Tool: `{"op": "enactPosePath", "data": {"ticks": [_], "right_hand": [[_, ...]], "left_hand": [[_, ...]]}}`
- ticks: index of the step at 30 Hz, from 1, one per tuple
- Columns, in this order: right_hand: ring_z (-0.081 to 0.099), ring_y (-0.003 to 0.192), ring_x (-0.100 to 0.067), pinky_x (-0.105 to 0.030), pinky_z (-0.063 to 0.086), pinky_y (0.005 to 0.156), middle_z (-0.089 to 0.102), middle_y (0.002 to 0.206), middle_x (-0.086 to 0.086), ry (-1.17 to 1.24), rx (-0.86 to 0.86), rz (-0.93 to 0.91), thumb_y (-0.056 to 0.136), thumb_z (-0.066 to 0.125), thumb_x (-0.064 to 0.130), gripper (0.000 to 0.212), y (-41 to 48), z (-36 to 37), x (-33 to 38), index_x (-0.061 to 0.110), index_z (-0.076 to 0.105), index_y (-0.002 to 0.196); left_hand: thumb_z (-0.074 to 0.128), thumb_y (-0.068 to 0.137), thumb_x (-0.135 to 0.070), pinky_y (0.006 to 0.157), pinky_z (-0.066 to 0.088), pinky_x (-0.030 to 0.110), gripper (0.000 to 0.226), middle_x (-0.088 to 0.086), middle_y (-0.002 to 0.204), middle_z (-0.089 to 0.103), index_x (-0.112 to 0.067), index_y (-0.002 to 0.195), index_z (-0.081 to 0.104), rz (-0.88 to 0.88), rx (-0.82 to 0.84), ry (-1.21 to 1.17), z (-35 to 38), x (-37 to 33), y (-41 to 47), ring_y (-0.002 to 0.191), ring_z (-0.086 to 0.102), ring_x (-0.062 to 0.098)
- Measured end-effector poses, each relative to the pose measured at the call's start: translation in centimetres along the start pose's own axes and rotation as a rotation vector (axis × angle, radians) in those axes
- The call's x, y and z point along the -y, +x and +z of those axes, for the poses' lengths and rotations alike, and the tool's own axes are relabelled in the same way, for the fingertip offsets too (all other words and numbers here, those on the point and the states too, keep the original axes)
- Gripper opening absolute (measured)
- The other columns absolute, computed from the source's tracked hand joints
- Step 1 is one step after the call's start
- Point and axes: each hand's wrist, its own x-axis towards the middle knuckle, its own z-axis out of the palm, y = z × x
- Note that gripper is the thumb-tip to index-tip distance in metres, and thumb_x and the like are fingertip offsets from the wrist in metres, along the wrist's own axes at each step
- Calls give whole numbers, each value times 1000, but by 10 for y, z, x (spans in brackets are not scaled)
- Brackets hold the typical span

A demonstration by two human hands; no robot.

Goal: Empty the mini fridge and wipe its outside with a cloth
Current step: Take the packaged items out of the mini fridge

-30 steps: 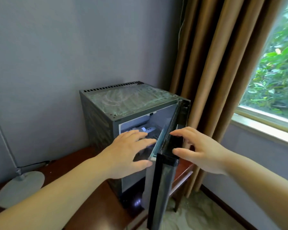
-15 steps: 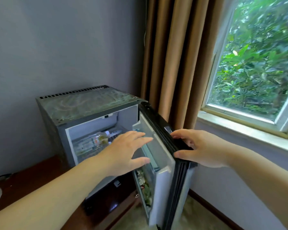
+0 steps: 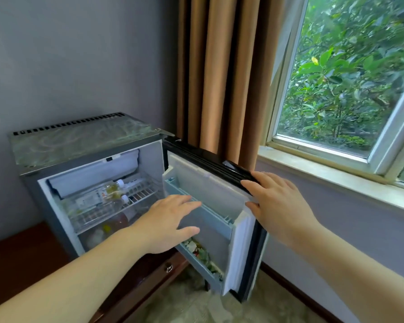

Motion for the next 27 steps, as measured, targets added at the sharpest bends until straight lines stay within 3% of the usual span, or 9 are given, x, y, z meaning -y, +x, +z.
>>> {"op": "enactPosePath", "data": {"ticks": [3,7,11,14,17,19,27], "right_hand": [[39,145,-34,-53,34,117,48,152,-10,-27,-53,46,89,71,41,59,-5,16,2,25,52,142],[29,150,-36,-56,21,121,44,154,-14,-42,-135,-27,84,75,38,57,-9,36,23,19,60,136],[23,151,-37,-54,13,121,41,156,-16,-39,-67,-57,85,71,45,57,0,58,57,19,61,135],[19,153,-35,-48,6,123,35,160,-15,-31,39,-113,89,64,49,60,24,78,90,23,55,141],[-5,156,-27,-40,-4,122,7,169,-7,84,134,-189,99,47,49,62,59,92,130,30,32,155],[-10,155,-23,-39,-1,124,-2,169,-2,152,177,-220,101,42,49,62,84,102,156,31,24,158],[7,155,-23,-39,17,123,7,168,-1,339,355,-206,100,52,48,67,163,164,233,29,25,157]], "left_hand": [[40,97,-66,124,13,41,68,-14,166,12,-46,156,14,-19,12,-3,7,3,1,153,7,12],[42,97,-66,124,15,41,68,-15,165,12,-45,156,17,-50,10,-51,19,23,-2,153,8,11],[45,96,-64,123,18,40,67,-13,164,18,-42,155,23,-115,-48,-131,31,59,-16,152,13,11],[46,96,-63,123,19,41,66,-13,163,18,-43,155,24,-208,-85,-156,32,99,-31,152,15,13],[48,97,-59,123,19,38,66,-13,163,18,-41,155,24,-283,-123,-169,27,140,-47,151,16,13],[50,97,-57,121,20,36,66,-11,163,19,-39,155,25,-323,-155,-165,24,167,-55,150,17,14],[50,97,-57,125,15,38,71,-10,166,9,-35,157,20,-430,-182,-212,30,233,-66,153,7,15]]}}
